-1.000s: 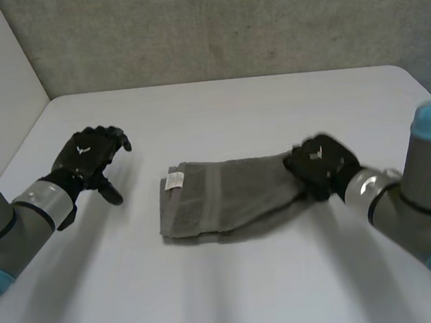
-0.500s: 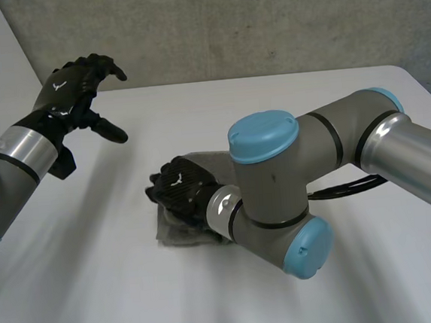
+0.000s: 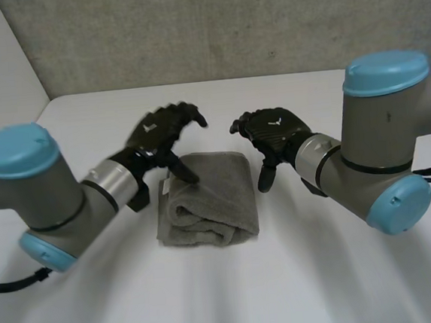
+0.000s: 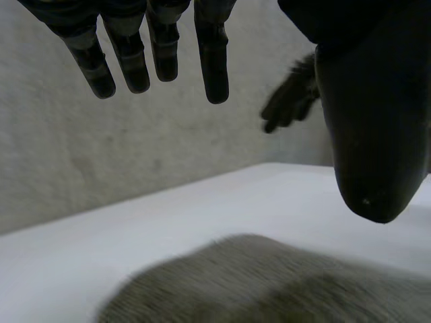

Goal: Fold the towel.

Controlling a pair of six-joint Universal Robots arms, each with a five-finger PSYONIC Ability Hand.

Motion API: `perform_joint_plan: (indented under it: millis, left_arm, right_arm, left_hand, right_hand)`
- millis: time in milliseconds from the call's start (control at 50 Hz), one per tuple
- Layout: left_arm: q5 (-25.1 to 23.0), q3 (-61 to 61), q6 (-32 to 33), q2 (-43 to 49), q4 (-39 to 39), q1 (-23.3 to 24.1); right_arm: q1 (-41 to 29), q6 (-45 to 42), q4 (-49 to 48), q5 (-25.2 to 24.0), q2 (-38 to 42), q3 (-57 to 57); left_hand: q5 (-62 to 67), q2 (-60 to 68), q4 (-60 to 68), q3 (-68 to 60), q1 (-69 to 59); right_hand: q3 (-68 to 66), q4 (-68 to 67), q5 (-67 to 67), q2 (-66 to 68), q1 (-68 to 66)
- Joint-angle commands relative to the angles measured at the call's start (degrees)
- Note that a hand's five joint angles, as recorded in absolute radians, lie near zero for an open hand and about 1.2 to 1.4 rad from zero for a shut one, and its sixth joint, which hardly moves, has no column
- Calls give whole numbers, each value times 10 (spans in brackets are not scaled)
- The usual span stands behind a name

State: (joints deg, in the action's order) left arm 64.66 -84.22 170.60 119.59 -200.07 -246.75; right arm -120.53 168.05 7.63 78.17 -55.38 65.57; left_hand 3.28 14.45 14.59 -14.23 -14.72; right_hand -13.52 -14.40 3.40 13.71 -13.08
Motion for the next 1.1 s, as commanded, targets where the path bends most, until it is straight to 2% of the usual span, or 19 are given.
perform_joint_plan:
  millis: [20,160,260,480,620,740,780,900,940,960,1000,1060,1100]
  left_arm:
    - [0,-11,15,25,0,3]
    - [-1,-58,78,20,0,-36]
    - [0,-92,156,25,0,-58]
    - [0,-123,170,21,3,-73]
    - [0,-123,169,10,2,-64]
    - [11,-112,166,-21,4,-65]
    - [21,-110,160,-51,5,-72]
    - [33,-89,145,-90,11,-73]
    - [47,-62,121,-119,33,-74]
    - [47,-62,121,-119,33,-74]
    - [77,-25,79,-138,64,-74]
    - [93,-6,55,-142,84,-74]
    - [120,26,15,-143,121,-75]
  right_arm:
    - [-4,17,0,2,46,-31]
    - [-10,61,1,1,85,-62]
    - [-16,107,2,-8,135,-97]
    - [-28,112,2,-18,202,-134]
    - [-30,112,6,-14,201,-137]
    - [-24,105,32,-10,145,-131]
    - [-21,105,39,-8,91,-115]
    - [-1,105,27,2,2,-68]
    - [27,105,-16,37,-61,-17]
    - [27,105,-17,37,-61,-17]
    - [46,105,-69,84,-113,31]
    - [50,102,-87,101,-134,45]
    - [56,98,-97,120,-163,58]
  left_hand:
    - [-5,-17,-19,15,20]
    - [-7,-19,-20,17,22]
    - [-7,-19,-20,17,22]
    - [-7,-19,-20,17,22]
    - [-7,-19,-20,17,22]
    - [-7,-19,-20,17,22]
    - [-10,-22,-24,20,25]
    - [-15,-27,-29,25,30]
    - [-14,-26,-27,23,28]
    - [-14,-26,-27,23,28]
    - [-17,-29,-30,27,32]
    - [-21,-32,-34,30,35]
    - [-22,-34,-35,32,37]
  right_hand:
    - [35,44,-34,-37,31]
    - [35,44,-34,-37,31]
    - [35,44,-34,-37,31]
    - [35,44,-34,-37,31]
    - [35,44,-34,-37,31]
    - [35,44,-34,-37,31]
    - [35,44,-34,-37,31]
    - [35,44,-34,-37,31]
    - [35,44,-34,-37,31]
    - [35,44,-34,-37,31]
    - [35,44,-34,-37,31]
    - [35,44,-34,-37,31]
    - [35,44,-34,-37,31]
